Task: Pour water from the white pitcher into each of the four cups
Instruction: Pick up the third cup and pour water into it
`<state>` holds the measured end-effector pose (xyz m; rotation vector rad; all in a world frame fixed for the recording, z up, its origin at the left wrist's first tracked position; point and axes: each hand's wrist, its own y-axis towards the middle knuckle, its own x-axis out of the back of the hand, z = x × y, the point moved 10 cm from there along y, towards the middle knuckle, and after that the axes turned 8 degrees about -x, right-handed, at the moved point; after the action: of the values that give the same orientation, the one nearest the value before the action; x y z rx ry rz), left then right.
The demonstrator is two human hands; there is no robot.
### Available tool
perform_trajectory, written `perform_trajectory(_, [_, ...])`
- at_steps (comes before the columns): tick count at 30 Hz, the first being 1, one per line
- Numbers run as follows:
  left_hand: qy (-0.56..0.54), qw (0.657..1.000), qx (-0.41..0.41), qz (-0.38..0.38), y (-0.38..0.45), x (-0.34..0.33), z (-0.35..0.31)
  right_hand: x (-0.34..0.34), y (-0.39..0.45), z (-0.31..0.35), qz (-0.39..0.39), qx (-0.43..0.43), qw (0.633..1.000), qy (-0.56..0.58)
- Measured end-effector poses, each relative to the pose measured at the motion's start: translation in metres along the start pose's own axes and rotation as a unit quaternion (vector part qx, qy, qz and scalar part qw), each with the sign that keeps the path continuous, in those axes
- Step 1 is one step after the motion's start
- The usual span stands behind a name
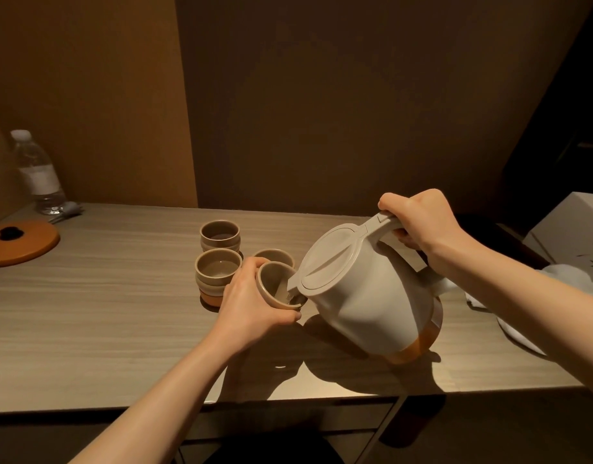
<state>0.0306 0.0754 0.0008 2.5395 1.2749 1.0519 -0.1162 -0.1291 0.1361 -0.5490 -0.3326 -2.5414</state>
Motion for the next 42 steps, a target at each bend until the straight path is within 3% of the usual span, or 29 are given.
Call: perform_trajectory(42, [-0.012, 1.000, 0.012, 0.005, -0.0043, -0.0061, 0.0054, -0.0070, 0.0013, 0.0057, 0.020, 0.002, 0.999, -0.033])
